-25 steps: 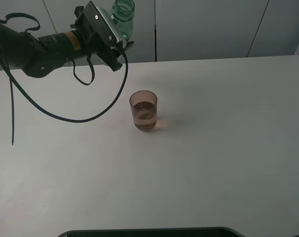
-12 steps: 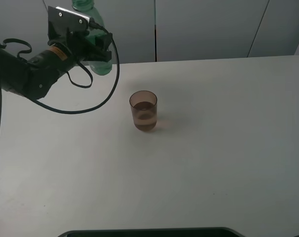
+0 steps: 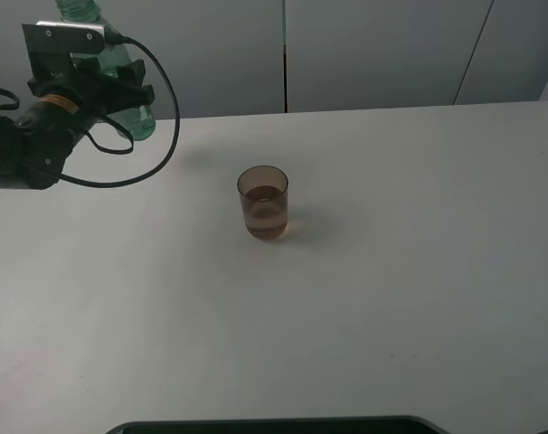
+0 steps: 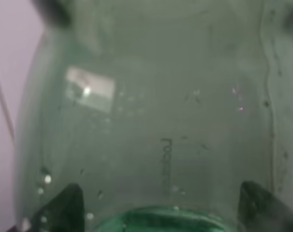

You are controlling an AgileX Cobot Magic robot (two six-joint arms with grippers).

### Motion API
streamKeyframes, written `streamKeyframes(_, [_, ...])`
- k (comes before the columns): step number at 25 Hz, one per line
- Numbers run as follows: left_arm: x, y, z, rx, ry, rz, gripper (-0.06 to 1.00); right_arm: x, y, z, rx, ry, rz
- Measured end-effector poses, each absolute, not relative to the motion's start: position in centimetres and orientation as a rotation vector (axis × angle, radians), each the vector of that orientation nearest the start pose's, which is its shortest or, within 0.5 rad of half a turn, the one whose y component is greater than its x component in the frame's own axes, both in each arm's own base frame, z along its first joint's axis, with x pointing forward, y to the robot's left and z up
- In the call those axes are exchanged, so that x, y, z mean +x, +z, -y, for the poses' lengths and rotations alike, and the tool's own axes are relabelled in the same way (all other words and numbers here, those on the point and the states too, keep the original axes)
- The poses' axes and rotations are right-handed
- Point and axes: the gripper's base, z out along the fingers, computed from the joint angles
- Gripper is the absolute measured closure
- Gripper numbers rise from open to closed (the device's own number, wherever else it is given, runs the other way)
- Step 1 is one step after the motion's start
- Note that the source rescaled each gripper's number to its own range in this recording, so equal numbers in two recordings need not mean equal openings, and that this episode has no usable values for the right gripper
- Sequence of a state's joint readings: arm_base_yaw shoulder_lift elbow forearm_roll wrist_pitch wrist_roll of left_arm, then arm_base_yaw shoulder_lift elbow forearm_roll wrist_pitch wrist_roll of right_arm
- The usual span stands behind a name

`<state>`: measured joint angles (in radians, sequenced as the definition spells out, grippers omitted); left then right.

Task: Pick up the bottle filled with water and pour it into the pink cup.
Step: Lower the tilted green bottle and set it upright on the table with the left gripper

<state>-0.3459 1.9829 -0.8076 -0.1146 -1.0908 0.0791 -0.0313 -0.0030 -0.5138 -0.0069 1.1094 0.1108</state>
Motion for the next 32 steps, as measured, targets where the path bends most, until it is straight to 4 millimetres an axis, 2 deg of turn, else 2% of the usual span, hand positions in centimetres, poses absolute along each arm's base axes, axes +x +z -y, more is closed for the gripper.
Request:
streamKeyframes(5, [36.7,13.3,10.8,0.166,-0.199,-1.576,0.94,-0.9,27.7,0.0,0.148,0.04,-2.071])
streamKeyframes(12, [39.2,10.5,12.2,0.208,-0.274,-1.588,0.94,-0.9,27.7,0.0,0.148,0.04,-2.071])
streamKeyframes(18, [39.7,8.1,12.5,0.226,-0.292,-1.652,0.94,-0.9,27.7,0.0,0.148,0.04,-2.071])
streamKeyframes(31, [39.4,8.0,13.4,0.343,-0.338,-1.631,0.94,-0.9,27.7,0.0,0.148,0.04,-2.071])
streamKeyframes(32, [39.4,8.0,13.4,0.344,-0.338,-1.631,0.76,-0.9,27.7,0.0,0.148,0.04,-2.071])
